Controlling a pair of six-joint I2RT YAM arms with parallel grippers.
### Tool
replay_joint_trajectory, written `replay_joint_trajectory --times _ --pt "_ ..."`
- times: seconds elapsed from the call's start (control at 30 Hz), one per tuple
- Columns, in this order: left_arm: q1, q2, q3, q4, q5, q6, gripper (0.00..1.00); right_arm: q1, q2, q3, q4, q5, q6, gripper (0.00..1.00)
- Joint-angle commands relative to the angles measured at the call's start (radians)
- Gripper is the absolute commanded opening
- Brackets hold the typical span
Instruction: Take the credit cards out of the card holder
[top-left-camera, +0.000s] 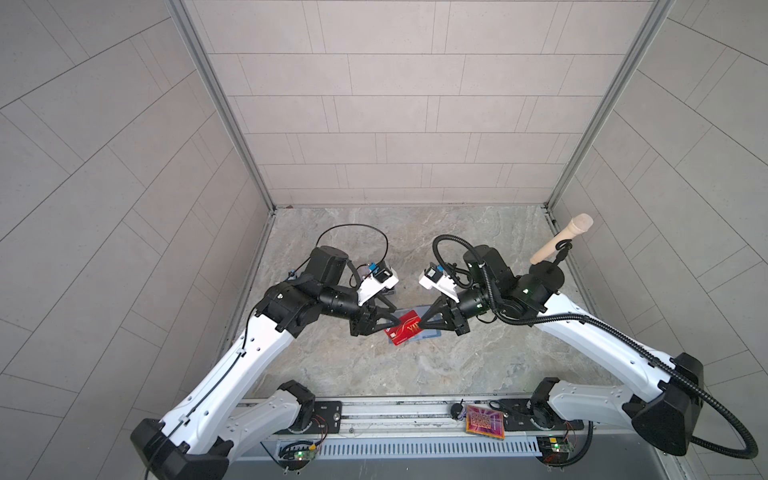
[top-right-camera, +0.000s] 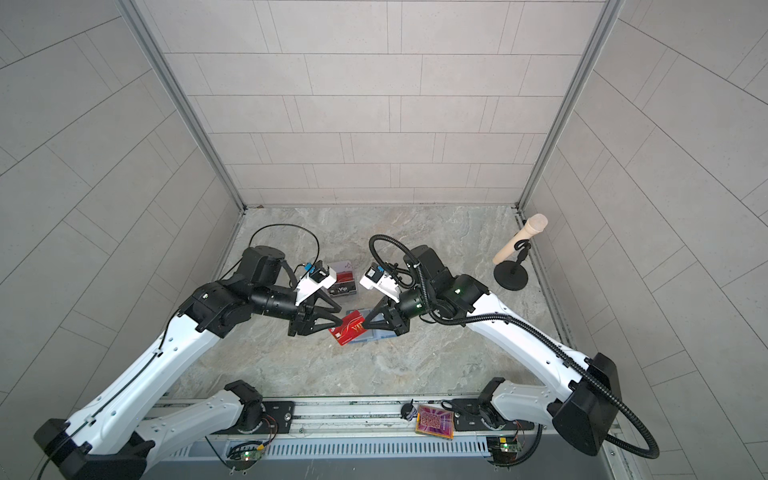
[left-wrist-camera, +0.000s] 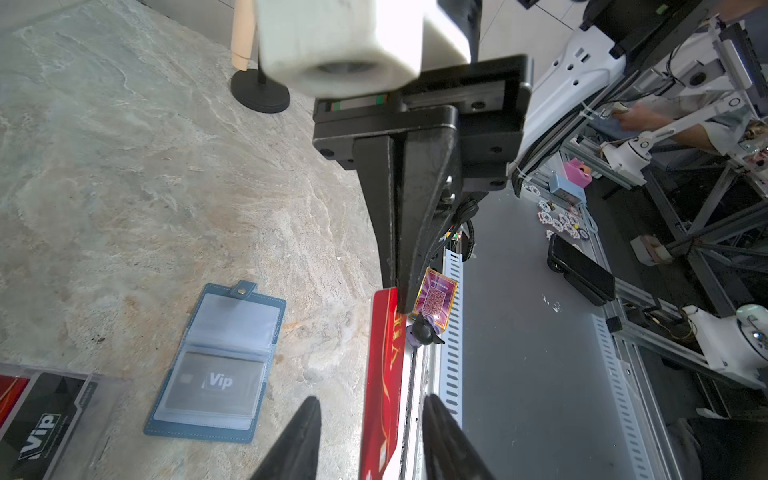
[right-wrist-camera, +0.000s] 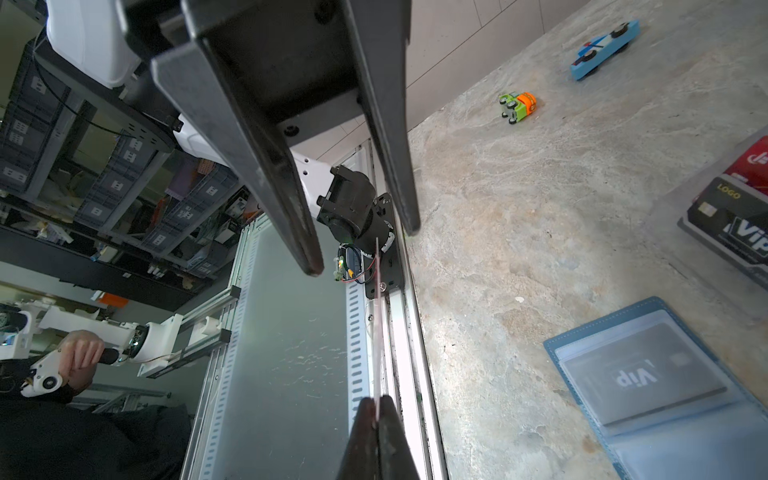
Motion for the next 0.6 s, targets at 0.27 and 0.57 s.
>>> replay_joint_trajectory --times 0.27,0.57 --pt "0.004 0.036 0.034 -0.068 0.096 0.081 0.28 0.010 0.025 0.042 0.022 -0.013 -0.044 0.00" --pt "0.005 0.063 0.038 -0.101 0.114 0.114 0.14 0.010 0.027 0.041 0.049 0.004 -0.029 0.00"
